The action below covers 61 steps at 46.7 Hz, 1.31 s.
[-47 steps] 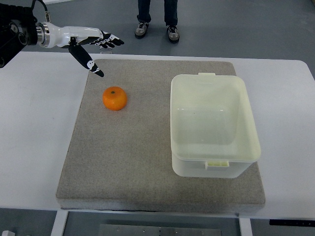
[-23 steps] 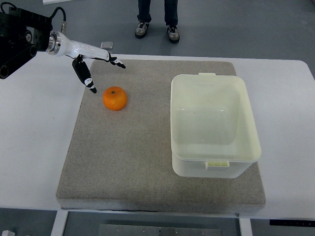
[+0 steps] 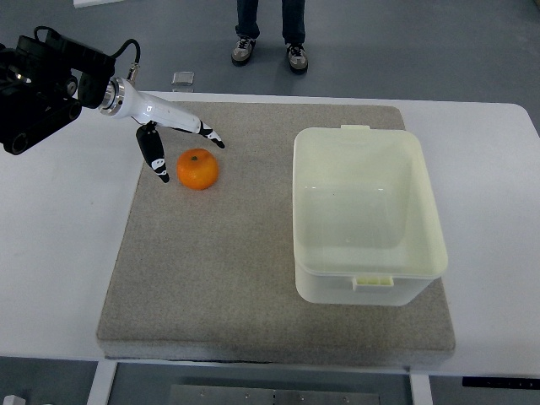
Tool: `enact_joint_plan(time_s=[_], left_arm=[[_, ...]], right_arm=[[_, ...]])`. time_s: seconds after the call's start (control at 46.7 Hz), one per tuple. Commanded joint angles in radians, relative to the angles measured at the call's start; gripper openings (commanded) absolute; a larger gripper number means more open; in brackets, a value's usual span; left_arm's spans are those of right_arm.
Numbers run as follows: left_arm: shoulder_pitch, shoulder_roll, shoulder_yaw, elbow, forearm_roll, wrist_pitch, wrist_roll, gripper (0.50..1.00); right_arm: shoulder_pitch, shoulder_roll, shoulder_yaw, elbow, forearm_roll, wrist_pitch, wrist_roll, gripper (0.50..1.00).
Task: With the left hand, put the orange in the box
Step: 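Swing the left hand over and lower it toward the orange, then close the left hand fingers around the orange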
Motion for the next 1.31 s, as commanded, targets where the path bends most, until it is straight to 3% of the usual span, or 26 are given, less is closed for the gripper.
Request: enact_joint_plan(time_s=[0.0, 0.471, 0.557, 0.599, 0.792, 0.942, 1.07, 1.135, 1.263, 1.284], left_arm=[[0.001, -0.003, 0.001, 0.001, 0.003, 0.001, 0.000, 0.994], [0.033, -0.047, 0.001, 0.009, 0.008, 0.007, 0.000, 0.990], [0.033, -0.058, 0.002, 0.018, 0.009, 0.010, 0.000, 0.960], [0.033, -0.063, 0.002, 0.026, 0.009, 0.010, 0.000, 0.905], [0.037, -0.083, 0.013, 0.060, 0.024, 0.019, 0.000, 0.827], [0.039, -0.089, 0.045, 0.063, 0.078, 0.095, 0.000, 0.818], [0.039, -0.092, 0.062, 0.067, 0.075, 0.107, 0.000, 0.812], [0.039, -0.097, 0.062, 0.067, 0.075, 0.107, 0.000, 0.757], [0.039, -0.107, 0.065, 0.069, 0.080, 0.105, 0.000, 0.500], [0.039, -0.110, 0.065, 0.067, 0.080, 0.105, 0.000, 0.500]], right_arm=[[0.000, 0.000, 0.000, 0.001, 0.000, 0.001, 0.000, 0.932], [0.000, 0.000, 0.000, 0.001, 0.000, 0.001, 0.000, 0.932], [0.000, 0.000, 0.000, -0.001, 0.000, -0.001, 0.000, 0.932], [0.000, 0.000, 0.000, -0.001, 0.000, 0.001, 0.000, 0.932], [0.000, 0.000, 0.000, -0.001, 0.000, 0.001, 0.000, 0.932], [0.000, 0.000, 0.000, -0.001, 0.000, 0.001, 0.000, 0.930], [0.000, 0.000, 0.000, 0.001, 0.000, 0.001, 0.000, 0.932], [0.000, 0.000, 0.000, 0.001, 0.000, 0.001, 0.000, 0.932], [0.000, 0.000, 0.000, 0.001, 0.000, 0.001, 0.000, 0.932], [0.000, 0.000, 0.000, -0.001, 0.000, 0.001, 0.000, 0.932]])
